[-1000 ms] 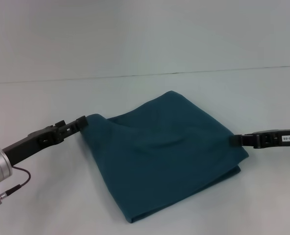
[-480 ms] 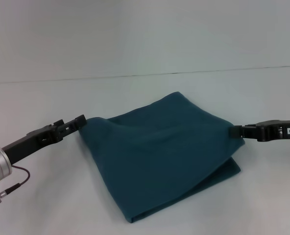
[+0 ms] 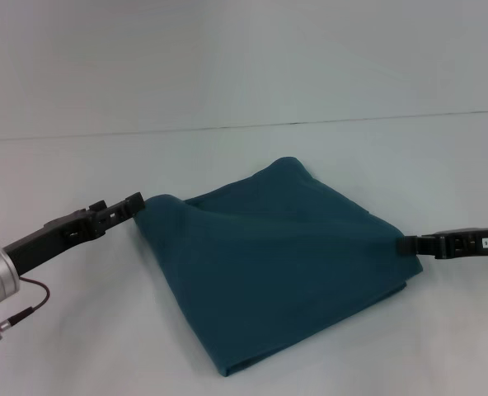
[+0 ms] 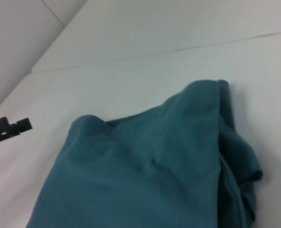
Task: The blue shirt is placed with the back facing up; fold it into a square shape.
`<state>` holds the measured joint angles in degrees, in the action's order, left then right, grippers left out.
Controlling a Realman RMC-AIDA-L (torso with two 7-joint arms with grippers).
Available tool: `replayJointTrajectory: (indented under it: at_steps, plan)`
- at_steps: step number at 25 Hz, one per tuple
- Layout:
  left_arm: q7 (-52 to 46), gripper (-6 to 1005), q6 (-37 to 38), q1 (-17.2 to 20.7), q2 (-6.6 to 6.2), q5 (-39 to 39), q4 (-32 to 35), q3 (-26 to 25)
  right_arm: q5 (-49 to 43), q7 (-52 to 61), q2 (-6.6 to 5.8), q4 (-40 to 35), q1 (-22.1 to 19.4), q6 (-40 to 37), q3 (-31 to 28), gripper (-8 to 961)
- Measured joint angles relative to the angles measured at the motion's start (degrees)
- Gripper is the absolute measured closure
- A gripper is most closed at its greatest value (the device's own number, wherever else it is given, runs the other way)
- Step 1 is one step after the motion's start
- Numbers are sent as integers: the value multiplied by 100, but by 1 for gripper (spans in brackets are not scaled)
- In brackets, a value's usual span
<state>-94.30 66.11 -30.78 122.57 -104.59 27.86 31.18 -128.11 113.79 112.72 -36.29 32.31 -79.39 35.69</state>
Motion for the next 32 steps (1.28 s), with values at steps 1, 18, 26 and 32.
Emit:
replayJointTrajectory:
  at_steps: [1,18,26,32]
  plan:
    - [0,49,0,-2,-5,0,0,2,-24,17,-3,15,-5,30,1,950]
    - [0,49,-81,-67,-31,0,0,-16,489,-88,183,-356,297,753,-91,512]
    - [0,48,-90,-64,-5,0,0,-16,531,584,222,447,1011,1830,513,315]
    - [4,48,-90,-30,-9,0,0,-16,530,1239,236,732,1204,2392,1055,406]
